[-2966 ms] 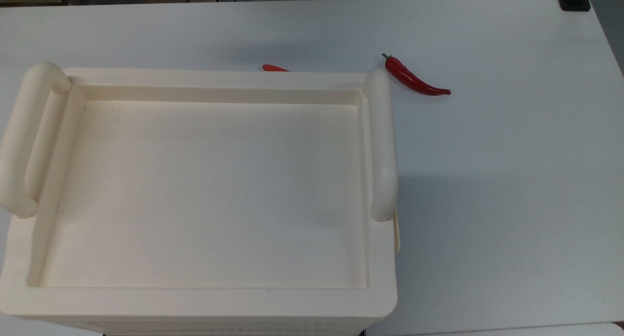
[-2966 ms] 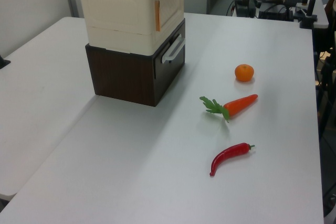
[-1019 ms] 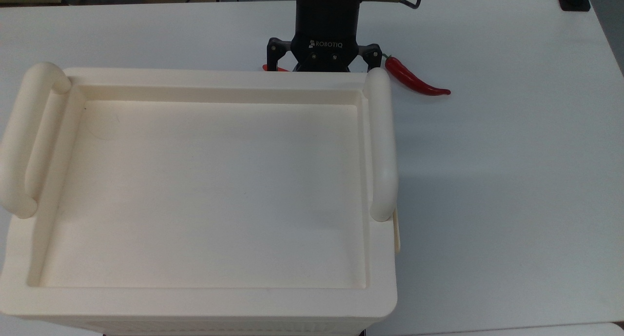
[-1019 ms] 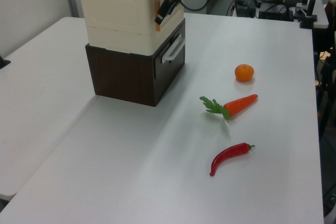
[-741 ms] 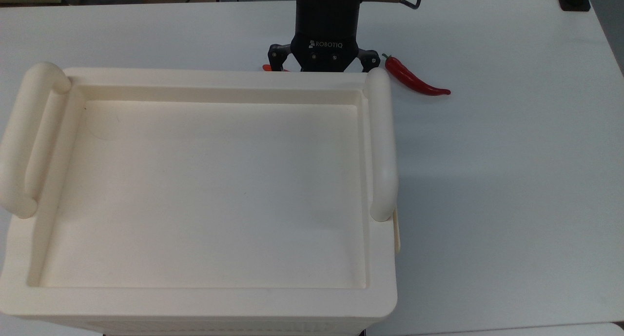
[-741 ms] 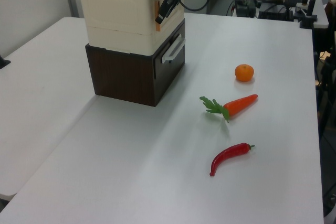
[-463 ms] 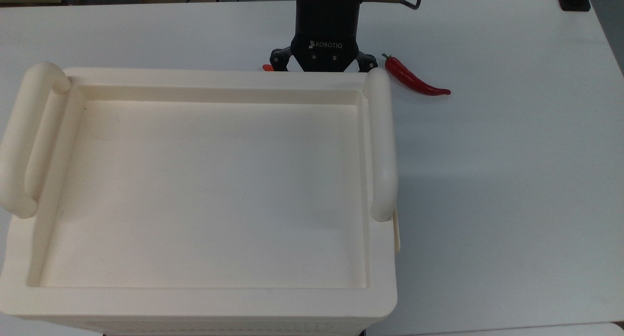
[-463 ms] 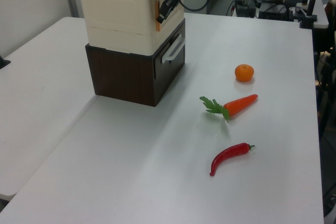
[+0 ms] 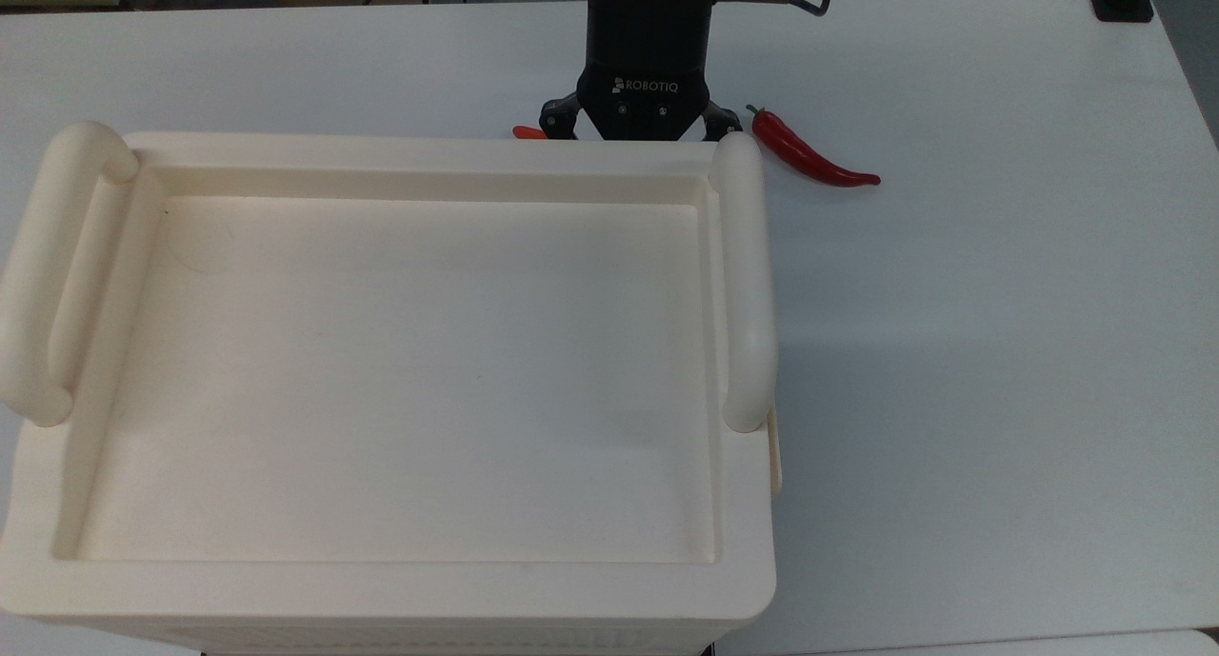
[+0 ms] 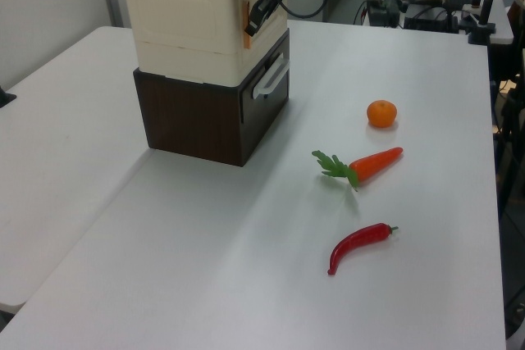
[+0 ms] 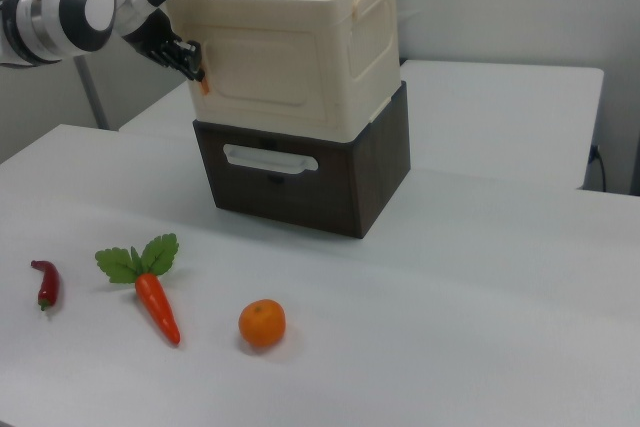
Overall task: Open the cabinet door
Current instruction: 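Hook the door edge and pull it outward from the cabinet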
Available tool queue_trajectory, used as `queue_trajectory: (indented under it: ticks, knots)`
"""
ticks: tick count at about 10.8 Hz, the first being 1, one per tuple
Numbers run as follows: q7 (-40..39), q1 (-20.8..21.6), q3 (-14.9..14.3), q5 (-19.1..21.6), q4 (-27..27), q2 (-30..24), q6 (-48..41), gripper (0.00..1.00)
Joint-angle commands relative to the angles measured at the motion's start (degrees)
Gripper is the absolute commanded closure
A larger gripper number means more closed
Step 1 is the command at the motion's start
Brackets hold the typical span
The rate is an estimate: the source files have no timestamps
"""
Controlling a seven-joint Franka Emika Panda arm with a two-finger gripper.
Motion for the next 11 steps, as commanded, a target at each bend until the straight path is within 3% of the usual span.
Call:
queue_trajectory:
  ticks: [1, 4, 5, 7, 8, 9, 11]
  knots:
    - [1.36, 0.32, -0.52, -1.13, -1.32, -2.34, -5.45, 0.85]
    - [1.45, 0.41, -0.52, -1.04, -1.32, -3.4, -10.63, 0.83]
    - [1.54, 0.49, -0.43, -0.86, -1.15, -3.57, -12.57, 0.77]
    - [1.54, 1.11, -0.43, -0.34, -1.06, -4.8, -16.95, 0.24]
    - [1.54, 1.2, -0.52, -0.25, -0.53, -5.5, -20.37, 0.07]
    - [1.36, 1.2, -0.52, -0.25, -0.27, -6.9, -23.1, 0.0]
    - [1.53, 1.11, -0.52, 0.02, 0.17, -9.19, -26.2, 0.0]
